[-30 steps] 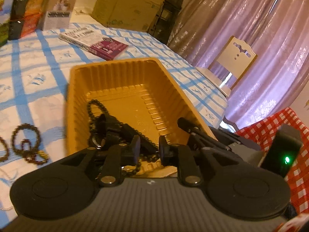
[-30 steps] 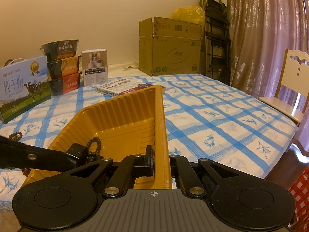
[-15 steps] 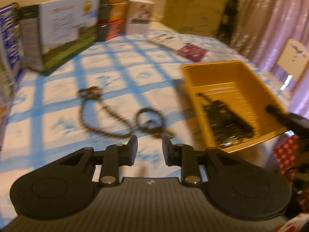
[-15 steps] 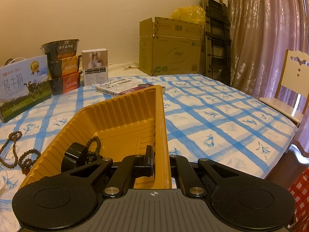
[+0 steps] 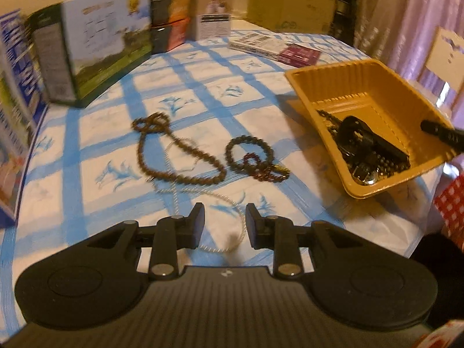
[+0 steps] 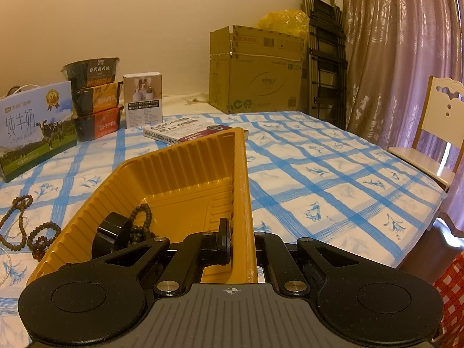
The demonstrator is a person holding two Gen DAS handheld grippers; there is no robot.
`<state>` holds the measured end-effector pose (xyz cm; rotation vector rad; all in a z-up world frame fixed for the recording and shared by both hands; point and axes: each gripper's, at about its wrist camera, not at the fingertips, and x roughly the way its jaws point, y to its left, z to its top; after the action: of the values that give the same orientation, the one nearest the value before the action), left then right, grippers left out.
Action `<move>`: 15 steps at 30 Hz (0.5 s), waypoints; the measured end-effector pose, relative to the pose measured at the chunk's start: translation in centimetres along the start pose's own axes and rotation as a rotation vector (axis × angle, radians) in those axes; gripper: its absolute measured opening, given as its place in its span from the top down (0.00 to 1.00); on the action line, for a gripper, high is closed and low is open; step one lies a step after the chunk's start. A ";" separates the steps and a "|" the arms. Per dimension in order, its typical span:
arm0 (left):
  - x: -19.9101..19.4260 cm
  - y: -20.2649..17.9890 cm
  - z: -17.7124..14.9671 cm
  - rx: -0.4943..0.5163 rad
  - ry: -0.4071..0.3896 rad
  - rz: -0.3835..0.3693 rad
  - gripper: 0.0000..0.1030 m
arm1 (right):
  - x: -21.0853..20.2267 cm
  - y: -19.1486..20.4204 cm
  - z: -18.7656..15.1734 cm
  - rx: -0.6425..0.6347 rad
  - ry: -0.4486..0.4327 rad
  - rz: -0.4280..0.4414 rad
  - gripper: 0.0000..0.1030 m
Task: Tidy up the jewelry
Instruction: 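Move the open left tool back to the remaining beads, then close the left tool on another brown bead strand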
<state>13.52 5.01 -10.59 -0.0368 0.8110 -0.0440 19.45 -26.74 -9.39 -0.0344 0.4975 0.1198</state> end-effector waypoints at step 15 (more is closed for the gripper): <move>7.1 -3.6 3.6 0.324 -0.011 -0.060 0.74 | 0.0 0.0 -0.1 -0.001 0.000 0.000 0.96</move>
<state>20.93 1.10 -13.04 0.2445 0.7839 -0.2308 19.45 -26.78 -9.45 -0.0354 0.4976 0.1199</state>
